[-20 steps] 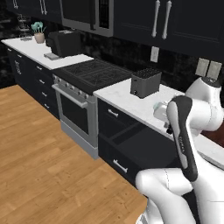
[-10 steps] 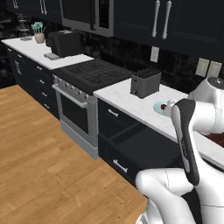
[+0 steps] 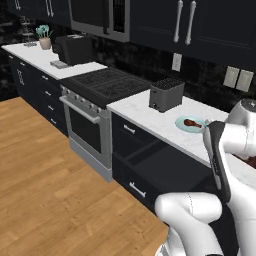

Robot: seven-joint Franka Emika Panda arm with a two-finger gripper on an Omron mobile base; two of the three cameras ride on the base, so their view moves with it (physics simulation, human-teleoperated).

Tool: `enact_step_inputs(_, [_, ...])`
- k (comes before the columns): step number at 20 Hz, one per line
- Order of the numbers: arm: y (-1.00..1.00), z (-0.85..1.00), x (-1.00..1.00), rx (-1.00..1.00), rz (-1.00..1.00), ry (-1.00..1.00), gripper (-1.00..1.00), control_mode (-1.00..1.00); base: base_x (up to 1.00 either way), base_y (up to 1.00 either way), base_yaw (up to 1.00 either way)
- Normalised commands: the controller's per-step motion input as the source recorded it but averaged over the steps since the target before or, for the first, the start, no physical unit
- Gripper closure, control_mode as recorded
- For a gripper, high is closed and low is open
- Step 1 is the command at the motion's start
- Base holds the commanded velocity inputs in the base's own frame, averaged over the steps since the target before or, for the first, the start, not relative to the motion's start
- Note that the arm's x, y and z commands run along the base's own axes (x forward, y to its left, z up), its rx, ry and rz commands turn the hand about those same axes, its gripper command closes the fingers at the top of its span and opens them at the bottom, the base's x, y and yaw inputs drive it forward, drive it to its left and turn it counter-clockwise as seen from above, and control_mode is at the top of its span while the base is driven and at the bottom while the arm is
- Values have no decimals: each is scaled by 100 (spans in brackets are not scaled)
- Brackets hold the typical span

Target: Pick up the knife from the drawer and place it on the cutting board. Then place the meat from the plate to the cutting board.

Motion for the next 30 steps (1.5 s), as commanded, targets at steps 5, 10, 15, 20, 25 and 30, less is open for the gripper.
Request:
enact_step_inputs(5, [-96, -39, 41, 0, -33, 5, 100, -100, 0, 0, 0])
enact_step_inputs(10, [-97, -4, 28, 9, -27, 3, 100, -100, 0, 0, 0])
enact_step_inputs(15, [-81, -5, 44, 9, -8, 0, 100, -100, 0, 0, 0])
enact_step_inputs(20, [-74, -9, 63, 4, 0, 6, 100, -100, 0, 0, 0])
enact_step_inputs(25, [-71, -12, 39, 4, 4, 11, 100, -100, 0, 0, 0])
enact_step_inputs(30, [-67, -19, 15, 2, 7, 10, 100, -100, 0, 0, 0])
